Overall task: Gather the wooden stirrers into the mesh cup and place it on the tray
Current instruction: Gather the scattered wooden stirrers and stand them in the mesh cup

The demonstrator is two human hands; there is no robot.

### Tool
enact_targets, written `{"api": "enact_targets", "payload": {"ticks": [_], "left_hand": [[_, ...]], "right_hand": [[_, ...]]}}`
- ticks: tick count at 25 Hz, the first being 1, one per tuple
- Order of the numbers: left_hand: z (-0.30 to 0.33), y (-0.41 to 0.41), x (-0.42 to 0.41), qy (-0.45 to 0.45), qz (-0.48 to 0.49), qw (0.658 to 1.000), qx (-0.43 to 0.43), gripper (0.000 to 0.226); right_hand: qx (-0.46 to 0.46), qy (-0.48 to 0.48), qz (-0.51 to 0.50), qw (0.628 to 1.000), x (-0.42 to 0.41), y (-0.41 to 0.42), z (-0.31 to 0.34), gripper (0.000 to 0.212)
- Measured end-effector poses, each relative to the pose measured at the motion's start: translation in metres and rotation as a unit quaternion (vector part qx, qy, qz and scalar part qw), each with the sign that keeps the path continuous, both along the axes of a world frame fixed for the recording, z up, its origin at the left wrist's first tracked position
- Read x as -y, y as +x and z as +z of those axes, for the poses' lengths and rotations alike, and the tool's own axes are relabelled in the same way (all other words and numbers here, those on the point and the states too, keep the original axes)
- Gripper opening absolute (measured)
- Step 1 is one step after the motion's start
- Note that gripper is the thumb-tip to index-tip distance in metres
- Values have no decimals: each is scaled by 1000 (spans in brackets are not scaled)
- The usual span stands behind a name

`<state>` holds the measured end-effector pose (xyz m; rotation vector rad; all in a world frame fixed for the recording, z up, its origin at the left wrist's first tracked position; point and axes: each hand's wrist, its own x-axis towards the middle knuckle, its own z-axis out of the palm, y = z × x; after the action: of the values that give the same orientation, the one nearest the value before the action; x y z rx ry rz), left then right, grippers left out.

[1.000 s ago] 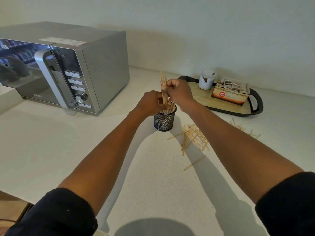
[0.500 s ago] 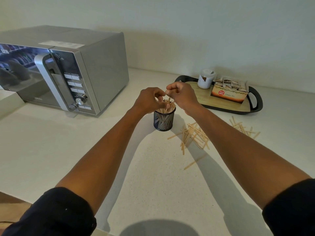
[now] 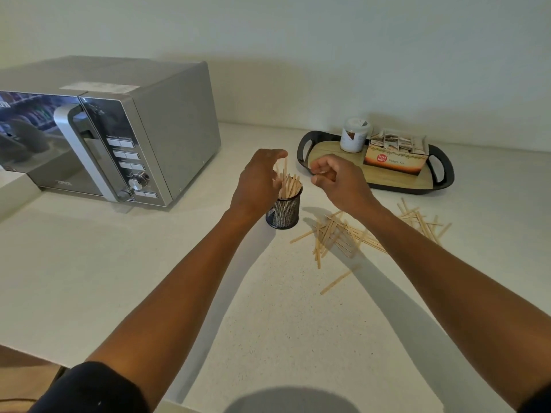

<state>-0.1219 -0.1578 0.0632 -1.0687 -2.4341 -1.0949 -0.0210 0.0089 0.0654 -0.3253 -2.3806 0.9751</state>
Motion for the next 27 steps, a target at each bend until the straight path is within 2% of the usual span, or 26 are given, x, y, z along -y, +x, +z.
{"api": "enact_targets", "payload": {"ticks": [3,4,6,8,11,13,16,18,22,24,27], "left_hand": [[-1,28,1,8,-28,993,-117,41],[-4,39,-1,5,-59,990,-128,33],[-17,60,-8,-42,-120,988,-86,19],[-36,75,-17,-120,-135,983,-17,19],[-63,85,-33,-228,-93,969,37,37],[-74,89,-43,-283,-47,958,12,41],[-83,93,-55,-326,24,945,-22,44],[-86,95,-61,-323,46,945,-2,43],[-79,100,-75,-275,29,957,85,28],[-75,99,-81,-231,-2,956,179,20],[-71,92,-79,-104,-1,935,339,12]], "right_hand": [[68,-1,-3,998,-13,34,-20,27],[96,8,-11,995,-18,44,-29,28],[139,35,-32,989,-29,64,-48,30],[173,65,-55,981,-39,80,-64,33],[234,125,-103,959,-57,99,-76,38],[277,156,-130,939,-67,105,-79,41],[316,153,-150,924,-70,106,-81,37],[311,162,-142,926,-64,103,-83,33],[284,156,-129,937,-44,92,-87,25],[280,126,-118,944,-37,87,-88,19],[236,13,-108,966,-40,85,-80,19]]}}
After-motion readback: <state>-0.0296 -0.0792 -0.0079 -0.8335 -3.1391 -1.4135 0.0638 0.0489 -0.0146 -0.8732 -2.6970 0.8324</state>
